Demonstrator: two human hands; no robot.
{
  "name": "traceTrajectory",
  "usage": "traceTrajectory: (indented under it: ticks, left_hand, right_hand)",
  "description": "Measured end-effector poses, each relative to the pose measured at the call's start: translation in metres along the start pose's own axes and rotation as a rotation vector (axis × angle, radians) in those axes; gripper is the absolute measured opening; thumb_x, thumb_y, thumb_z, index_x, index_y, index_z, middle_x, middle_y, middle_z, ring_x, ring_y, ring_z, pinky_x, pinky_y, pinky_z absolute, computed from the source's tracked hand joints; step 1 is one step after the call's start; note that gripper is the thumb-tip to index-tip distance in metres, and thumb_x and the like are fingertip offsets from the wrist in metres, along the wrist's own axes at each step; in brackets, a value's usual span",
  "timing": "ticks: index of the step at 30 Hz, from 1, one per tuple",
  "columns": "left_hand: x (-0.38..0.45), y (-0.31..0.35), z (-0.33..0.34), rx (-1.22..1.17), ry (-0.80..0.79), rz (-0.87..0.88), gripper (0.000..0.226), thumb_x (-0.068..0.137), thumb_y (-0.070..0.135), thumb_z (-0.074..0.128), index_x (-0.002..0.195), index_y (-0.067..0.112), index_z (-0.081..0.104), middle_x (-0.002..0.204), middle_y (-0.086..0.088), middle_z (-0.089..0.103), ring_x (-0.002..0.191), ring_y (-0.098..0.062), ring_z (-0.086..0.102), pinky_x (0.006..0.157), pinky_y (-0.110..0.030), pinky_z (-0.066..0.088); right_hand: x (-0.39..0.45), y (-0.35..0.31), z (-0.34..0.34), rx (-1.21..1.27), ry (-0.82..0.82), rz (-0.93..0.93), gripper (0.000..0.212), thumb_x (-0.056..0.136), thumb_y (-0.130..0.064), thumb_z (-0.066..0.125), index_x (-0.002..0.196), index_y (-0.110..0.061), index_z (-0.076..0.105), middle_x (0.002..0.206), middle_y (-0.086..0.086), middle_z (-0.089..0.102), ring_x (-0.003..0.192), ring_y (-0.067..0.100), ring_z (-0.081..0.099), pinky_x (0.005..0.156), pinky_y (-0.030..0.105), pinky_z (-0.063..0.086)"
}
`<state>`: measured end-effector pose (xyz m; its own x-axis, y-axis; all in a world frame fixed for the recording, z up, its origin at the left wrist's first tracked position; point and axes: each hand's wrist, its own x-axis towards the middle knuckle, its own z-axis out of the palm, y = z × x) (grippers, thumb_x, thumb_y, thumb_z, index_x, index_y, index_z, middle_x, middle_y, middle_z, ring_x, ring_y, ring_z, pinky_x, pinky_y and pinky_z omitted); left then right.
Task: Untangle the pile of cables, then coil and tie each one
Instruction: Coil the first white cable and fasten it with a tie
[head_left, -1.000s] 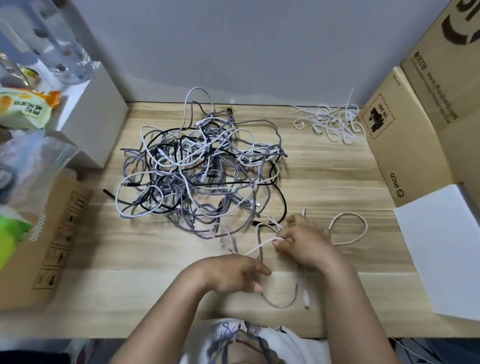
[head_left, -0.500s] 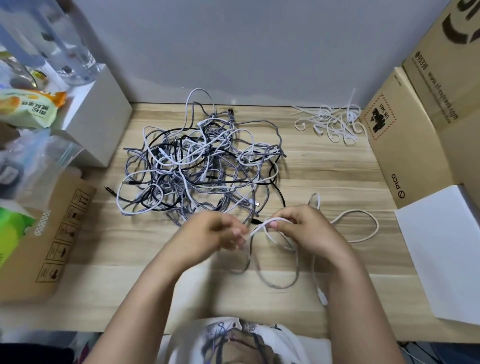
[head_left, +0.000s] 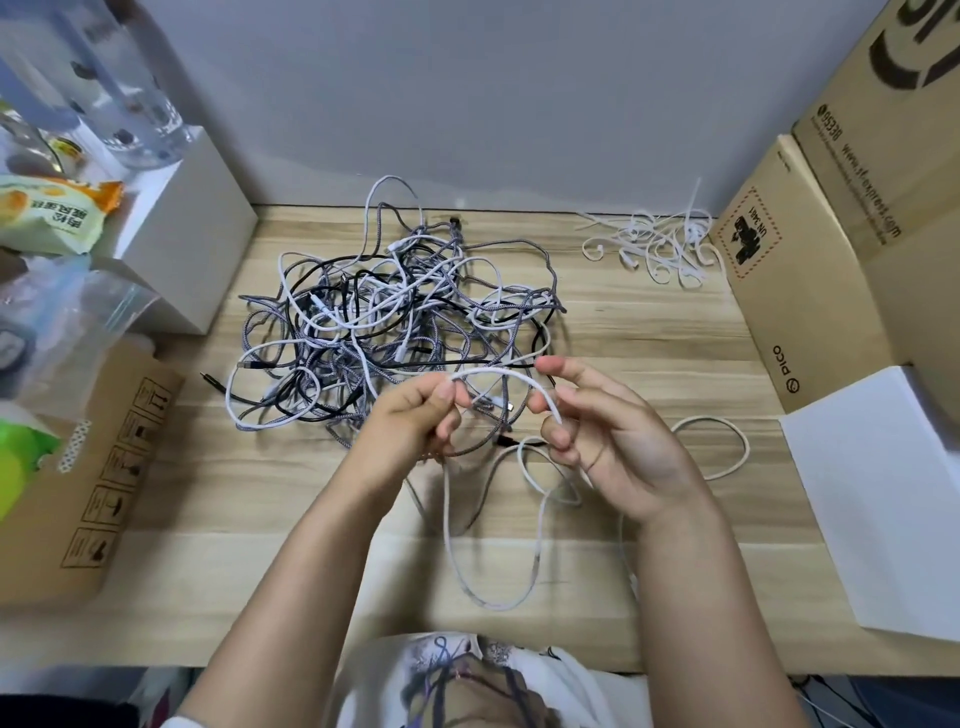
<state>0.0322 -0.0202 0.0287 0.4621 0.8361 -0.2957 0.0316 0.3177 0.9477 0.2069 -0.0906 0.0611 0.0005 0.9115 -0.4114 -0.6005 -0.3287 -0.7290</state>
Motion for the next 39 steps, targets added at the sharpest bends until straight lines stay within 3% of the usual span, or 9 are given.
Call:
traceTrajectory:
  ticks: [8,13,17,19,22,25,28,32,39]
  left_hand:
    - [0.014,0.008,-0.036,-0.500,0.277,-0.111,0.028,0.100,0.022,0.033,0.077,0.016,0.047,0.041,0.010,0.029,0.030,0.001,0.018,0.034,-0.010,0.012]
    - [0.015,0.010,-0.046,-0.868,-0.090,-0.273,0.021,0.090,0.023,0.048,0.085,0.012,0.065,0.049,0.004,0.035,0.045,-0.007,0.015,0.038,-0.019,0.022]
    - [0.005,0.019,-0.048,-0.840,-0.204,-0.294,0.031,0.101,0.020,0.035,0.114,0.002,0.056,0.063,-0.005,0.043,0.052,-0.014,0.029,0.050,-0.026,0.027]
    - [0.005,0.027,-0.033,-0.803,-0.342,-0.292,0.020,0.093,0.019,0.048,0.102,0.009,0.062,0.052,0.004,0.040,0.043,-0.008,0.022,0.039,-0.020,0.024]
    - [-0.004,0.036,-0.011,-0.440,-0.258,-0.274,0.028,0.081,0.024,0.049,0.082,0.013,0.074,0.043,0.009,0.028,0.036,0.000,0.014,0.034,-0.015,0.008]
    - [-0.009,0.040,0.005,-0.214,-0.349,-0.266,0.029,0.081,0.025,0.047,0.073,0.014,0.072,0.044,0.009,0.023,0.036,0.000,0.015,0.038,-0.015,0.004]
    - [-0.012,0.041,0.011,-0.105,-0.386,-0.287,0.026,0.079,0.027,0.048,0.055,0.018,0.055,0.044,0.009,0.022,0.037,-0.001,0.013,0.039,-0.015,0.004]
    - [-0.015,0.041,0.014,-0.073,-0.439,-0.328,0.037,0.081,0.033,0.051,0.047,0.022,0.045,0.046,0.009,0.020,0.039,-0.002,0.011,0.038,-0.015,0.005]
    - [-0.020,0.041,0.017,-0.350,-0.475,-0.311,0.042,0.089,0.036,0.050,0.049,0.023,0.044,0.044,0.012,0.023,0.039,-0.004,0.011,0.039,-0.014,0.027]
  right_hand:
    - [-0.001,-0.014,-0.018,0.371,-0.159,-0.063,0.027,0.058,-0.007,0.079,0.082,-0.016,0.072,0.066,0.001,0.057,0.039,0.004,0.045,0.038,0.015,0.037]
    - [-0.001,-0.017,-0.023,0.347,0.032,-0.118,0.014,0.069,-0.007,0.060,0.076,-0.016,0.069,0.060,-0.001,0.051,0.031,0.002,0.033,0.033,0.013,0.022]
    - [0.004,-0.008,-0.034,-0.387,0.452,-0.173,0.022,0.089,0.001,0.047,0.086,-0.013,0.063,0.065,0.001,0.052,0.035,0.004,0.037,0.037,0.014,0.027]
    - [0.004,-0.004,-0.036,-0.931,0.597,-0.189,0.019,0.087,-0.009,0.059,0.090,-0.026,0.065,0.089,-0.001,0.061,0.074,0.012,0.062,0.072,0.026,0.050]
    - [-0.003,-0.001,-0.015,-1.283,0.507,-0.309,0.036,0.081,-0.033,0.067,0.115,-0.038,0.057,0.122,-0.005,0.052,0.119,0.017,0.046,0.104,0.032,0.024]
    - [-0.004,0.000,0.019,-1.140,0.162,-0.603,0.036,0.084,-0.040,0.056,0.119,-0.042,0.049,0.113,-0.017,0.058,0.117,0.006,0.051,0.106,0.041,0.033]
    - [-0.001,0.007,0.031,-1.016,-0.002,-0.635,0.026,0.089,-0.031,0.055,0.115,-0.030,0.058,0.092,-0.006,0.064,0.091,0.006,0.061,0.088,0.026,0.045]
    - [-0.001,0.011,0.033,-0.884,0.050,-0.549,0.008,0.081,-0.031,0.061,0.088,-0.035,0.065,0.065,0.009,0.062,0.063,0.021,0.055,0.064,0.033,0.045]
    - [-0.003,0.005,0.030,-0.548,0.279,-0.677,0.012,0.077,-0.016,0.069,0.070,-0.023,0.063,0.055,-0.020,0.059,0.053,-0.005,0.048,0.056,0.008,0.036]
